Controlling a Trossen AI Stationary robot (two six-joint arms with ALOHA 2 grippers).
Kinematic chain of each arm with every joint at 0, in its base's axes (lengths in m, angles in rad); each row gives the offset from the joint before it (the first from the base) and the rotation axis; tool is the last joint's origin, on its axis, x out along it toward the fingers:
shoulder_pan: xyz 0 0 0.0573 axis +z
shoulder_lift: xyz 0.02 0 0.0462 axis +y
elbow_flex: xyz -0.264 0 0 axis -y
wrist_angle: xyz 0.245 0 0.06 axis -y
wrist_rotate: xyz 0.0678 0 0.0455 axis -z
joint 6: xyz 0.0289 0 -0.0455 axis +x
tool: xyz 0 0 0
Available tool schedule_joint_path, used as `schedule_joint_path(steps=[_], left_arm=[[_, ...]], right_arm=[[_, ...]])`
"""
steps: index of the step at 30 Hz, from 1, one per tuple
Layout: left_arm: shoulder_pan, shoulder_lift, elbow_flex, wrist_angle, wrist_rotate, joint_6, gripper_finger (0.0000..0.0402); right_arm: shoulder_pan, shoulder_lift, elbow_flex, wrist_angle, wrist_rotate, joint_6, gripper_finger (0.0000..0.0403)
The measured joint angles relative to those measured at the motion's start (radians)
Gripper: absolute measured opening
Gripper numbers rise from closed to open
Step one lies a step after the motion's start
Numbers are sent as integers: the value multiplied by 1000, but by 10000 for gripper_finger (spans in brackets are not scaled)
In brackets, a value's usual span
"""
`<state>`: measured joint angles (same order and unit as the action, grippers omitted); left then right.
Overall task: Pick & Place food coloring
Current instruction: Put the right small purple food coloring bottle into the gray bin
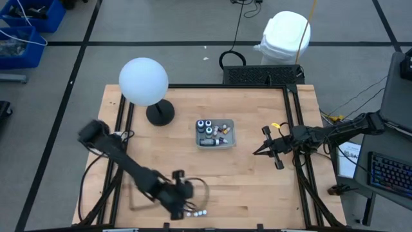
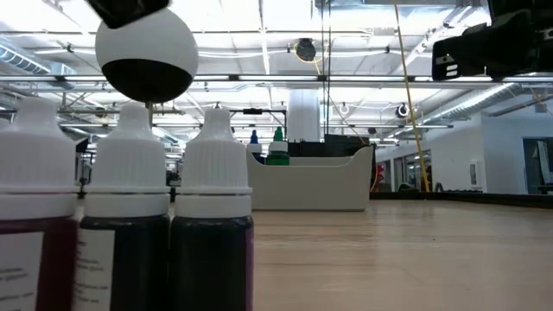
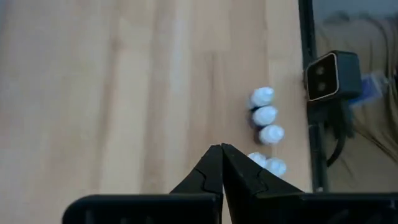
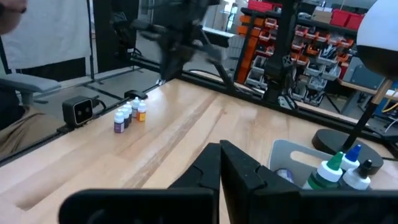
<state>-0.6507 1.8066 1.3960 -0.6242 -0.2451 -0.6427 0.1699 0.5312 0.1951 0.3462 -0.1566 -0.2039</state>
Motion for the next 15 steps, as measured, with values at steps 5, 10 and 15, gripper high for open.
schedule_joint_path(steps=[5, 10, 15], left_arm=[[66, 247, 324, -243, 202, -6, 9], [111, 403, 552, -352, 331, 55, 27], [124, 451, 666, -334, 302, 102, 91]], right_arm=[[0, 0, 0, -8, -1, 9, 1], [0, 0, 0, -63, -1, 9, 1], [0, 0, 0, -101, -1, 9, 0]])
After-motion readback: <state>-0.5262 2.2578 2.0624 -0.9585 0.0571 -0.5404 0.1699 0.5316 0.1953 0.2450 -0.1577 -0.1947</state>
